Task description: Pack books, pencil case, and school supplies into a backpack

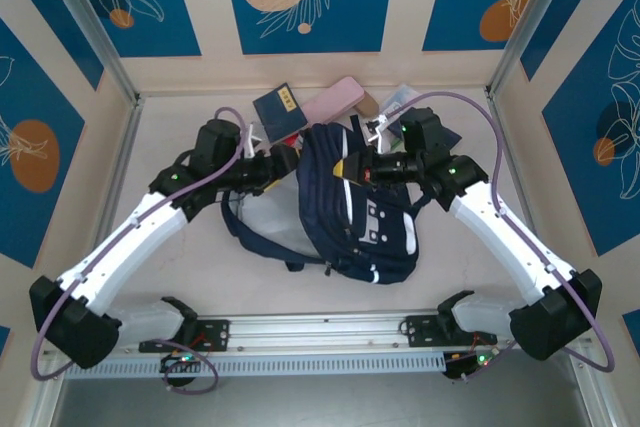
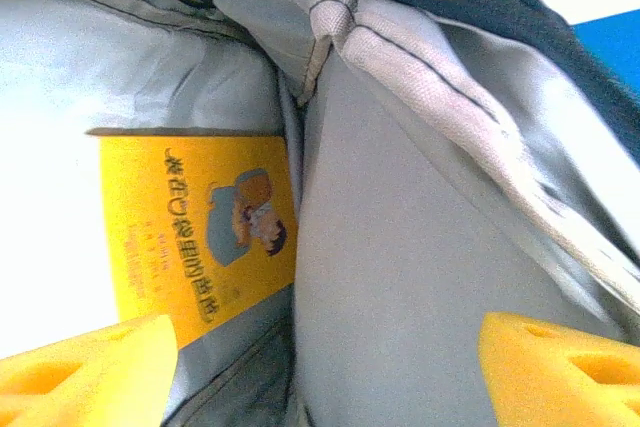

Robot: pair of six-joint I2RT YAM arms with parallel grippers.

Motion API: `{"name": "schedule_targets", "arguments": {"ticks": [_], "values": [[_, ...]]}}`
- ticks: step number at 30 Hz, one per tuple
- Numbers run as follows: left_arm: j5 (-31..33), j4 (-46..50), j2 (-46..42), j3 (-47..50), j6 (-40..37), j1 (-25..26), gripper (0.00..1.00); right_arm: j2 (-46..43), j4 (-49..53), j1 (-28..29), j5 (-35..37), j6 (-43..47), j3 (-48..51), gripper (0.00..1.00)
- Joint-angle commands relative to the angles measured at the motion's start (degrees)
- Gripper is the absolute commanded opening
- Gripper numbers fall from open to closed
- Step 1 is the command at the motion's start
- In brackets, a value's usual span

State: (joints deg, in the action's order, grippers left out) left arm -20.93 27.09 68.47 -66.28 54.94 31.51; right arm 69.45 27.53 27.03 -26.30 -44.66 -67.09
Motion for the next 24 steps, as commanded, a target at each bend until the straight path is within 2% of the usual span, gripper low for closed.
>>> {"name": "schedule_targets", "arguments": {"ticks": [1,5,9,11,14,15,17,18,22,24], "values": [[3.75,10.02,-2.89,-0.23,-3.74,-1.96,0.78,0.27,-1.03,1.10,1.71,2.51,0.29,0.00],[11.34,17.88,-5.88,-3.66,-4.78,-4.97,0.77,5.14,-0.49,6.28,5.92,4.67,-0.78,0.00],[16.85,21.25,-7.38,-7.40,-6.35,-6.08,0.78,11.04,-1.95,11.14,10.54,1.28,-1.35,0.00],[17.75,21.97,-7.62,-8.66,-7.01,-6.15,0.78,14.38,-2.32,11.89,11.69,-2.88,-1.30,0.07],[17.55,22.05,-7.91,-9.04,-7.58,-6.12,0.78,20.02,-4.26,12.64,7.94,-5.04,-2.95,0.19],[17.49,22.21,-7.96,-8.98,-7.78,-6.11,0.78,21.98,-3.27,13.06,7.52,-4.35,-4.50,0.26],[17.59,22.30,-8.26,-8.65,-8.10,-6.14,0.78,25.59,1.65,14.44,8.80,-1.21,-9.23,0.49],[17.67,22.30,-8.43,-8.48,-8.25,-6.18,0.78,26.60,4.32,14.99,10.12,0.22,-11.24,0.55],[17.29,21.70,-8.85,-7.61,-8.77,-6.21,0.78,26.09,10.21,15.23,15.04,4.08,-14.23,0.66],[16.90,20.89,-8.88,-6.83,-9.06,-6.19,0.78,24.11,11.29,14.04,16.63,5.07,-13.52,0.66]]}}
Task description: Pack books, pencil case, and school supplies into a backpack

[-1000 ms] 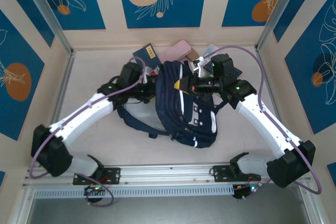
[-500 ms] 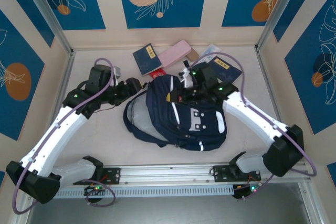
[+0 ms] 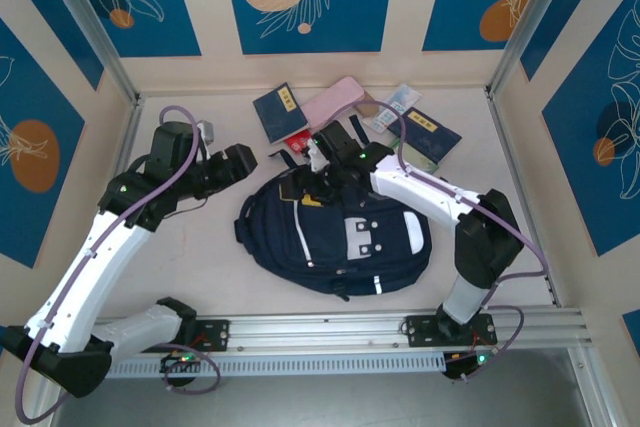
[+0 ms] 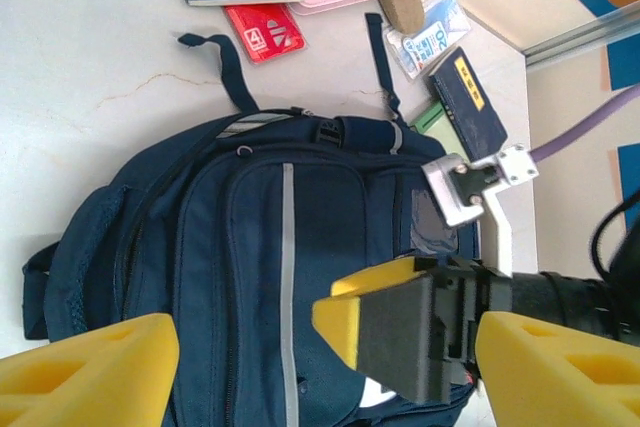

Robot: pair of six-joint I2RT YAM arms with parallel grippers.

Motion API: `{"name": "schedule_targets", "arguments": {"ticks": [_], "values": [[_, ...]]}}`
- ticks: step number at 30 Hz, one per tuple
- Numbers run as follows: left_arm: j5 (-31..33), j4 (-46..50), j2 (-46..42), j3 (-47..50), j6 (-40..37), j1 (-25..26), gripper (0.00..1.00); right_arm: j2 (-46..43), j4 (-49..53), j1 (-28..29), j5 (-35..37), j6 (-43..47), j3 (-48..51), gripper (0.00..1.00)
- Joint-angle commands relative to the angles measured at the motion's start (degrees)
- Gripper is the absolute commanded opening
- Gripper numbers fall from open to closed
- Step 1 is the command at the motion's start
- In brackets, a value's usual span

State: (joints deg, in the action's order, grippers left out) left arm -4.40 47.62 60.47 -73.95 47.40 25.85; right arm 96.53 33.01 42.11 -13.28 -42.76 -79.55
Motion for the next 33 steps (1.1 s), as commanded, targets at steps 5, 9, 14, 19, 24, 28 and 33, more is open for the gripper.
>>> {"name": "schedule_targets", "arguments": {"ticks": [5,9,14,19,24,28,33], "values": [[-5.82,-3.56,1.58,4.05,-0.91,-0.46,0.76,-4.07,12.16,-4.79,9.97,7.66,-5.00,0.63],[-10.50,-6.58,3.68,6.73,0.70,-0.29,0.73,0.28,12.30,-8.41,13.81,9.38,-11.49,0.63],[-11.05,-5.88,2.89,7.78,-0.47,-0.16,0.72,11.46,9.37,-14.61,10.29,5.92,-21.41,0.62],[-10.10,-2.92,0.46,9.06,-2.87,-0.19,0.72,29.08,13.95,-16.04,9.53,8.64,-42.99,0.62],[-10.34,-1.71,-2.07,12.46,-3.17,-0.22,0.72,51.44,25.32,-16.57,11.29,11.39,-77.19,0.62],[-10.40,-0.11,-3.32,14.07,-3.69,-0.27,0.72,64.28,25.52,-17.87,8.59,8.41,-93.29,0.57],[-9.88,1.79,-4.41,14.85,-4.80,-0.45,0.72,67.28,17.07,-17.89,5.38,7.44,-91.37,0.51]]}}
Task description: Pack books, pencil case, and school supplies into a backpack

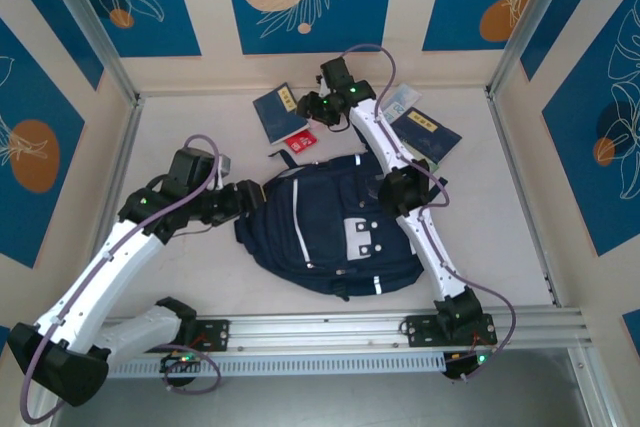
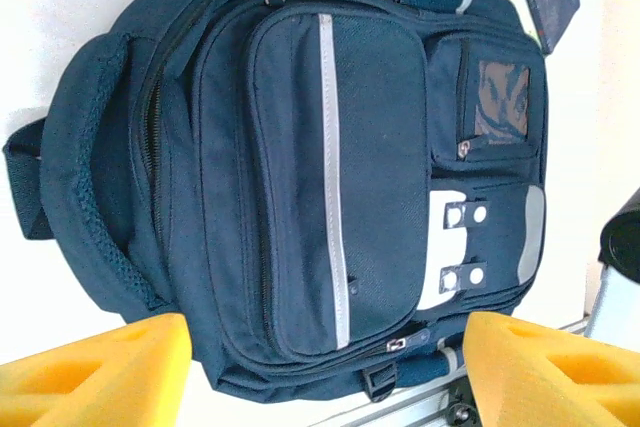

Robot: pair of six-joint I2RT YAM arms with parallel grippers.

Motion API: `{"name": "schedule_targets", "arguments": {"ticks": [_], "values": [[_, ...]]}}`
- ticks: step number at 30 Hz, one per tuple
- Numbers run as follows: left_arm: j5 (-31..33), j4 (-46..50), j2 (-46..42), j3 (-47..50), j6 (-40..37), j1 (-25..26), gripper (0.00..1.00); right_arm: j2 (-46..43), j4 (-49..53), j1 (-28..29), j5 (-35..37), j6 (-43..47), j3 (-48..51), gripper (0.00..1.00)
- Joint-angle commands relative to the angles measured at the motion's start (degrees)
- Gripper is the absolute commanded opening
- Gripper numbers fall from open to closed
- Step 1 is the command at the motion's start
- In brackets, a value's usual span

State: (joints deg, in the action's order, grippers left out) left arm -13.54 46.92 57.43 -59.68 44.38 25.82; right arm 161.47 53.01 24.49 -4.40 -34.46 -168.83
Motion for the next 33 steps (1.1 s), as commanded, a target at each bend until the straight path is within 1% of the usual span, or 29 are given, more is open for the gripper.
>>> {"name": "schedule_targets", "arguments": {"ticks": [1,3,5,7,8,11,13,15,16,18,20,22,24,27,28,30,31,33], "values": [[-0.42,3.04,-1.44,0.41,-2.20,-0.45,0.72,4.25,-3.06,-0.25,-3.55,-1.06,-4.61,0.50],[0.60,3.86,-1.16,-0.35,-3.36,-0.49,0.72,6.82,-2.89,-0.23,-3.39,-0.89,-8.17,0.45],[3.78,4.07,-0.05,-2.18,-4.98,-0.60,0.70,7.85,-0.70,-0.28,-1.38,-0.79,-10.35,0.39],[9.04,2.26,2.68,-4.26,-6.50,-1.02,0.69,7.05,3.02,-0.62,0.94,0.07,-11.66,0.38],[9.79,0.09,4.57,-4.87,-7.02,-1.33,0.69,6.29,4.65,-0.59,2.52,1.25,-11.88,0.39],[7.49,-8.28,14.78,-7.71,-5.32,-2.17,0.69,2.28,11.30,-0.11,11.45,6.54,-11.87,0.45],[5.46,-13.25,22.79,-10.90,-3.78,-2.66,0.71,-0.32,16.38,-0.14,17.37,10.04,-11.87,0.46],[5.99,-16.91,29.53,-14.39,-3.42,-3.52,0.71,-2.43,20.79,-0.14,22.65,12.02,-11.91,0.46],[6.81,-17.94,33.54,-17.25,-4.82,-3.76,0.72,-3.43,22.72,-0.31,24.44,12.70,-11.90,0.46],[8.79,-16.64,41.39,-25.72,-9.96,-3.76,0.73,-5.15,26.20,-1.00,27.82,12.26,-11.92,0.48],[11.25,-14.13,48.65,-34.27,-16.77,-3.64,0.74,-6.80,29.40,-2.29,29.09,10.51,-11.93,0.49],[16.74,-13.31,54.91,-40.80,-26.09,-2.78,0.76,-8.49,31.33,-2.79,31.30,10.61,-11.96,0.52],[22.10,-13.49,59.64,-45.31,-34.99,-1.98,0.78,-9.89,32.31,-3.12,31.63,11.51,-12.00,0.55],[26.89,-15.82,65.77,-48.97,-46.72,-0.89,0.79,-12.44,35.32,-4.82,31.81,10.83,-11.97,0.59],[27.51,-17.67,67.23,-48.94,-50.52,-0.54,0.80,-13.30,36.73,-5.65,31.56,10.57,-11.91,0.60],[26.17,-21.87,68.78,-47.13,-56.96,0.03,0.83,-14.92,39.22,-7.26,30.82,9.74,-11.95,0.62],[24.98,-23.65,69.80,-46.66,-59.40,0.27,0.84,-15.78,40.41,-7.98,30.60,9.49,-11.96,0.63],[23.93,-24.25,72.67,-48.37,-62.55,0.61,0.85,-17.49,42.09,-9.19,31.13,9.58,-12.00,0.64]]}}
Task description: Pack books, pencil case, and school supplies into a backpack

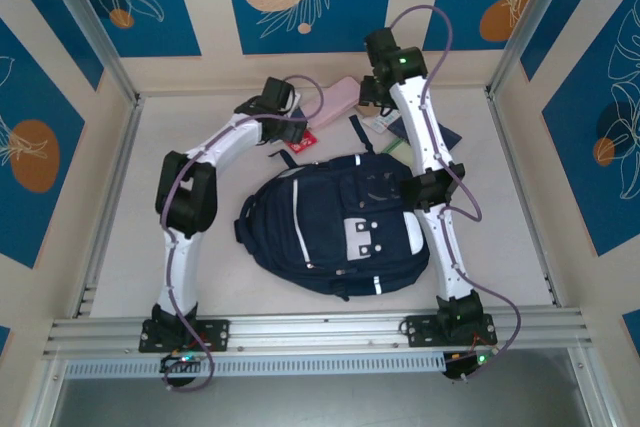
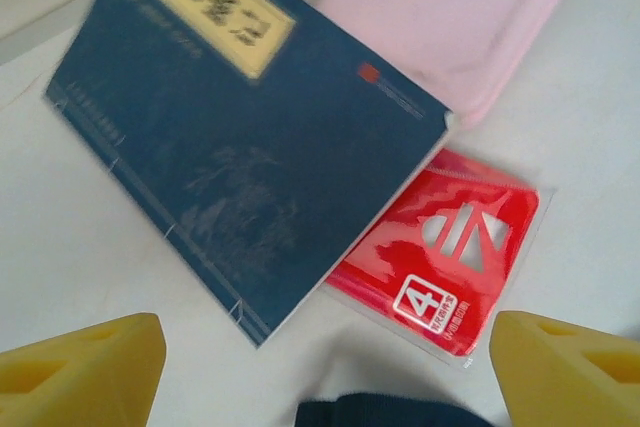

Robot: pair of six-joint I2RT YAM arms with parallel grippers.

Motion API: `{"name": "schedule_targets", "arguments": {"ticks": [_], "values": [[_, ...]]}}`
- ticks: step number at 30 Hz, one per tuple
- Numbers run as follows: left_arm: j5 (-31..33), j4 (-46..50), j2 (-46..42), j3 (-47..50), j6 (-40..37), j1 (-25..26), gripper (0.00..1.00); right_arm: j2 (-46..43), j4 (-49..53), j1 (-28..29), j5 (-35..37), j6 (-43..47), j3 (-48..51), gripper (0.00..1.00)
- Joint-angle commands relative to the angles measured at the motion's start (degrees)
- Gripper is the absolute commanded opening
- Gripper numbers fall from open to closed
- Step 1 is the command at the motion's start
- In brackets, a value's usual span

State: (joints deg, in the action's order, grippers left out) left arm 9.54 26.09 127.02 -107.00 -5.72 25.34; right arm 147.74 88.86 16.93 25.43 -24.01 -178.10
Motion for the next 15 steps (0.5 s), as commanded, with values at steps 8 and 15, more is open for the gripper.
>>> {"name": "schedule_targets", "arguments": {"ticks": [8,15], "values": [[8.91,-3.87,13.77,-12.23,-14.95,1.14,0.85,-10.44,9.79,-5.03,-0.62,0.79,-2.68,0.70],[9.24,-3.41,19.36,-20.14,-13.68,1.27,0.83,-17.01,11.68,-5.87,-2.80,1.33,-0.27,0.70]]}}
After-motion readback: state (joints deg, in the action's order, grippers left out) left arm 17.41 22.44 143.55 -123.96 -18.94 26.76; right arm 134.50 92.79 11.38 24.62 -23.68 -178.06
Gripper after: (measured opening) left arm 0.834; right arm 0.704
